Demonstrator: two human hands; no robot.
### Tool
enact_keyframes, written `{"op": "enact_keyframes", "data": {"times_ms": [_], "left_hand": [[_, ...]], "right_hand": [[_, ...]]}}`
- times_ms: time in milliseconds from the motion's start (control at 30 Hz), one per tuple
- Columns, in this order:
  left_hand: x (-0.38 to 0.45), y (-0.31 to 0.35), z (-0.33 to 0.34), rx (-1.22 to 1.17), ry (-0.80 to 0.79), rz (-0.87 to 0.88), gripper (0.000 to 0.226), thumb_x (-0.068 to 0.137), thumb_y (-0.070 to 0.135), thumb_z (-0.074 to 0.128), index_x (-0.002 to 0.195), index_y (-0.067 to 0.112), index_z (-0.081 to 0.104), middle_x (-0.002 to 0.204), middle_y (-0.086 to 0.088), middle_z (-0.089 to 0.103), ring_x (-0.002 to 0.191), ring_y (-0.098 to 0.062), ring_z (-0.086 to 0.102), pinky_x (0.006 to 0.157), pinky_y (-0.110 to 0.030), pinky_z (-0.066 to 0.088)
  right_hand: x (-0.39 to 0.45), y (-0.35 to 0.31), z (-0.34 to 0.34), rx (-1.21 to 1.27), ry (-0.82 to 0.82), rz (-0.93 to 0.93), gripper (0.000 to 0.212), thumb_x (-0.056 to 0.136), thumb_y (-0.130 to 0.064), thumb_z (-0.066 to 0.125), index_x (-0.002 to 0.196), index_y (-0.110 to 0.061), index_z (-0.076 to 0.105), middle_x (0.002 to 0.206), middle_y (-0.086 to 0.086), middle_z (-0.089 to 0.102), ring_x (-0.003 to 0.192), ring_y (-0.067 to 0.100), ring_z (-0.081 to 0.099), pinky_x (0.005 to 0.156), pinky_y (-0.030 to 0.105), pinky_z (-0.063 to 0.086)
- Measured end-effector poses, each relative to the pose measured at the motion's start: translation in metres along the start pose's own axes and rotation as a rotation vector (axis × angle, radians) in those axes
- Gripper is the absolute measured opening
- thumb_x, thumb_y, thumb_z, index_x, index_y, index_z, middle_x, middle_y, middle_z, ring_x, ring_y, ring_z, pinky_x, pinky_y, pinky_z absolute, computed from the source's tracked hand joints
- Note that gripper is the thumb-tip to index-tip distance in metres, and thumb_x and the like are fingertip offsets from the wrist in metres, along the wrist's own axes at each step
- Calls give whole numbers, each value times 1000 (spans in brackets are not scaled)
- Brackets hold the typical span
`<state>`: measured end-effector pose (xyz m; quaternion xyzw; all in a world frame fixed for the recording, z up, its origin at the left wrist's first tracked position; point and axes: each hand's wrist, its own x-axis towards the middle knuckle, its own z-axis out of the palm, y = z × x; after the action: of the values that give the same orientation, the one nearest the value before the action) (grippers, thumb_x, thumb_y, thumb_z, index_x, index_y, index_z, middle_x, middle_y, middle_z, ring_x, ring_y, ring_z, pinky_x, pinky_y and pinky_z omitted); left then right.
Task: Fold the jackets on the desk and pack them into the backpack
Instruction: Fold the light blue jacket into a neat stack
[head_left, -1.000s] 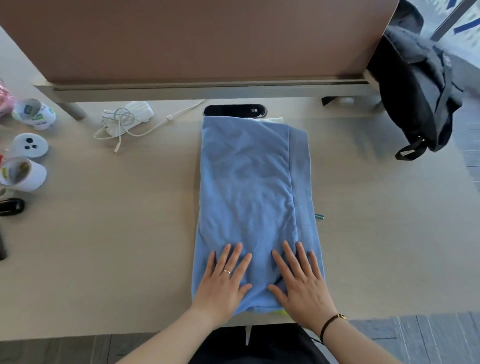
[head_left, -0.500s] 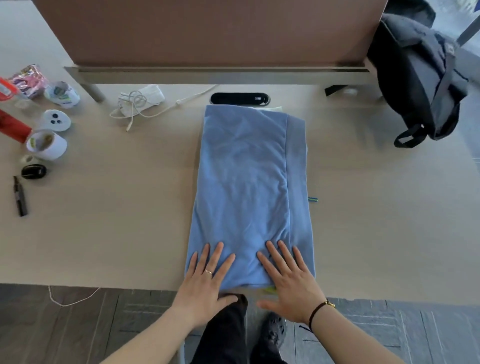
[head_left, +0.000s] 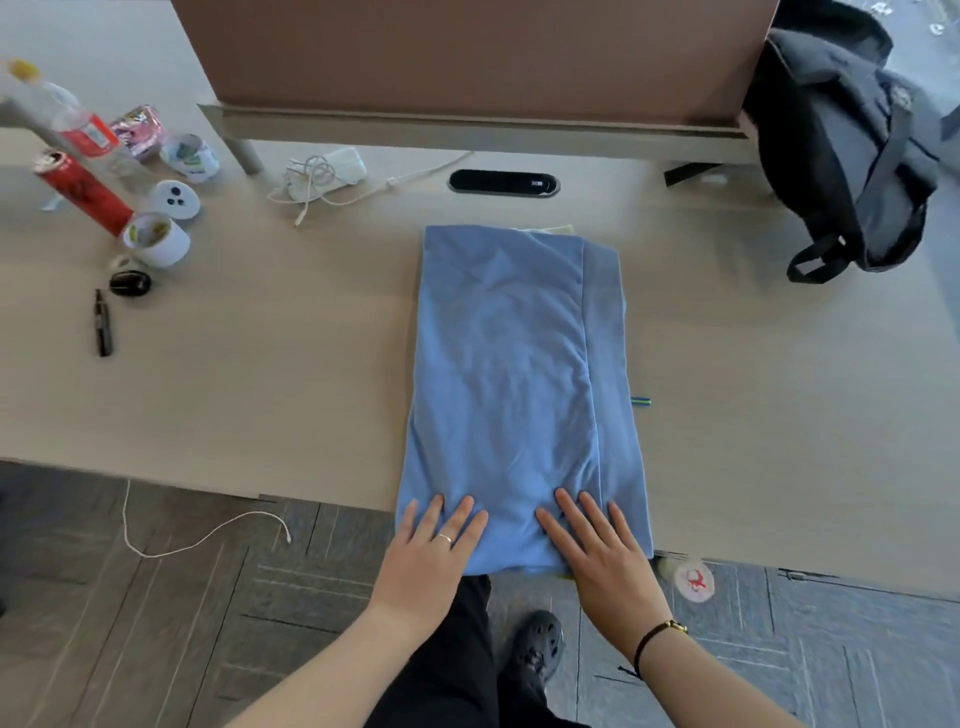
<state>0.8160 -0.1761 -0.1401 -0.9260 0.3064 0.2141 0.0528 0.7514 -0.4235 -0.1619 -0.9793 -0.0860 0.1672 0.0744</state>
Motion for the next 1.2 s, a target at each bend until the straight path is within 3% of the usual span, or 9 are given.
{"op": "enact_keyframes", "data": {"times_ms": [100, 200, 300, 367, 533, 733, 900, 1067, 1200], "left_hand": [[-5, 1, -4, 35, 28, 42, 65, 71, 6, 73, 134, 16, 63, 135, -6, 64, 124, -39, 60, 94, -62, 51], [-6, 0, -20, 9, -71, 43, 83, 61, 7, 84, 138, 22, 60, 139, 0, 61, 129, -33, 57, 97, -51, 52], [-12, -2, -40, -34, -157, 84, 85, 92, -6, 49, 160, 29, 12, 167, 5, 15, 155, -28, 10, 123, -47, 18], [-15, 0, -58, -101, -251, 105, 84, 95, -9, 35, 160, 32, 0, 168, 6, 3, 155, -24, -1, 125, -44, 13], [-12, -6, -125, -289, -325, 105, 92, 88, -7, 35, 155, 50, 8, 161, 9, 32, 143, -23, 37, 103, -33, 43], [21, -46, -232, -438, -318, 150, 76, 93, 8, 51, 145, 58, 25, 138, 11, 52, 113, -15, 54, 89, -24, 43], [105, -94, -297, -404, -146, 117, 68, 87, 4, 49, 138, 48, 39, 111, 7, 57, 80, -10, 55, 68, -25, 46], [208, -121, -287, -248, 161, -115, 65, 88, 8, 50, 144, 37, 33, 135, -4, 55, 117, -30, 56, 86, -39, 46], [237, -117, -222, -195, 178, -186, 67, 99, 32, 48, 157, 29, 13, 167, -13, 2, 153, -33, 6, 121, -49, 16]], "right_hand": [[1, -2, -10, -24, -33, 7, 93, 59, -5, 77, 146, -22, 50, 151, 10, 49, 132, 37, 53, 109, 55, 42], [-1, -3, -19, 0, -72, -7, 70, 68, -7, 60, 136, -24, 58, 140, 7, 60, 121, 32, 63, 97, 51, 54], [-10, 0, -35, 16, -106, -7, 70, 73, -8, 35, 136, -31, 54, 138, 1, 62, 118, 24, 65, 95, 43, 55], [-12, 2, -55, 55, -120, -22, 71, 82, -5, 34, 147, -36, 43, 152, -4, 48, 131, 23, 55, 106, 39, 45], [2, 10, -122, 276, -435, 6, 66, 86, -9, 37, 139, -47, 50, 138, -10, 59, 124, 21, 55, 99, 33, 46], [56, 31, -228, 222, -695, -11, 14, 82, -9, 48, 85, -19, 58, 78, 2, 60, 73, 19, 51, 66, 40, 48], [147, 68, -311, 160, -532, 104, 8, 81, -11, 54, 79, -17, 59, 67, -1, 55, 59, 16, 45, 55, 29, 38], [235, 101, -297, 141, -42, 306, 38, 87, -17, 56, 122, -29, 63, 115, 0, 68, 106, 29, 62, 84, 36, 49], [233, 91, -220, -9, 166, 381, 57, 92, -46, 53, 146, -32, 41, 147, 3, 49, 136, 26, 45, 113, 50, 28]]}}
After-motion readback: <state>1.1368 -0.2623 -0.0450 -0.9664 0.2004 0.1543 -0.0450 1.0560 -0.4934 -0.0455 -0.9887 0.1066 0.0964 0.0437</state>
